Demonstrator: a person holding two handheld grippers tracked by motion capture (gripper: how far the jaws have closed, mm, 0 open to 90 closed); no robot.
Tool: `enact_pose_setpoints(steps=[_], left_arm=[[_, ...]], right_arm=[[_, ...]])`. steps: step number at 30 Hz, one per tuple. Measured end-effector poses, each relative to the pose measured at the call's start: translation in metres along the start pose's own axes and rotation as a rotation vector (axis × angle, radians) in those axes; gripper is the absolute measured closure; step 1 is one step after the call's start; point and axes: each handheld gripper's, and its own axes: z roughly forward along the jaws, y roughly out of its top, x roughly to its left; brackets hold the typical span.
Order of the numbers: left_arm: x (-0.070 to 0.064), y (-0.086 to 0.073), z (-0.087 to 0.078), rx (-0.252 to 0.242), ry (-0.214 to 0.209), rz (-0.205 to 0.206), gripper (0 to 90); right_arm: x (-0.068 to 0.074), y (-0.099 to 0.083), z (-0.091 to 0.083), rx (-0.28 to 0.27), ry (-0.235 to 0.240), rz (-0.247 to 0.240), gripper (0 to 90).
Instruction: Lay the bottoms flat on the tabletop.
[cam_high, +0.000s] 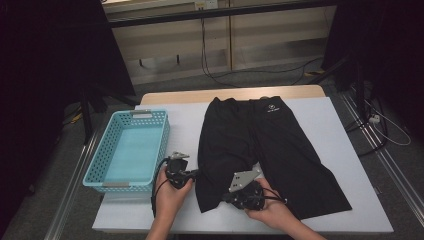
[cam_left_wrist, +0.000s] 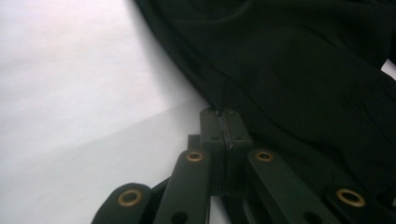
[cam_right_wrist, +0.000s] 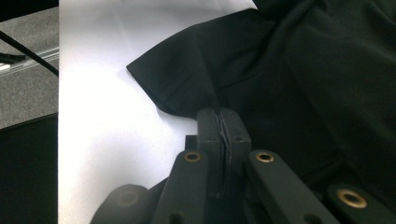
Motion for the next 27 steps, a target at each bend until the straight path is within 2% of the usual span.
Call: enact_pose_setpoints(steps=[4,9,10,14,19,21,24,25,27], left_arm=[[0.005,-0.001,-0.005,-0.01,0.014,-0.011,90.0],[0.004,-0.002,0.001,0.002,0.047,0.019,89.9],[0.004,-0.002,0.001,0.006,0.044,0.022,89.9],[0.002,-0.002,0.005,0.009,0.065,0.046,89.6],[0.002,-0.002,0.007,0.003,0.074,0.063,88.3],[0.002,-0.002,0.007,-0.001,0.069,0.059,86.6],[0.0,-0.003,0.006,0.001,0.042,0.068,79.4],[0.0,-0.003,0.005,0.004,0.026,0.072,75.4],[-0.002,-0.004,0.004,-0.015,0.021,0.087,66.1]], right_arm=[[0.003,0.002,0.0,-0.009,0.005,-0.004,86.5],[0.004,0.005,-0.006,-0.026,-0.014,0.0,72.7],[0.002,0.006,-0.01,-0.042,-0.026,0.01,68.7],[-0.013,0.002,-0.028,-0.076,-0.089,0.061,62.2],[-0.032,-0.011,-0.039,-0.051,-0.176,0.102,60.8],[-0.037,-0.014,-0.04,-0.04,-0.196,0.118,60.0],[-0.044,-0.019,-0.039,-0.018,-0.216,0.154,59.7],[-0.045,-0.021,-0.038,-0.008,-0.216,0.159,59.8],[-0.046,-0.022,-0.036,0.016,-0.225,0.155,60.0]])
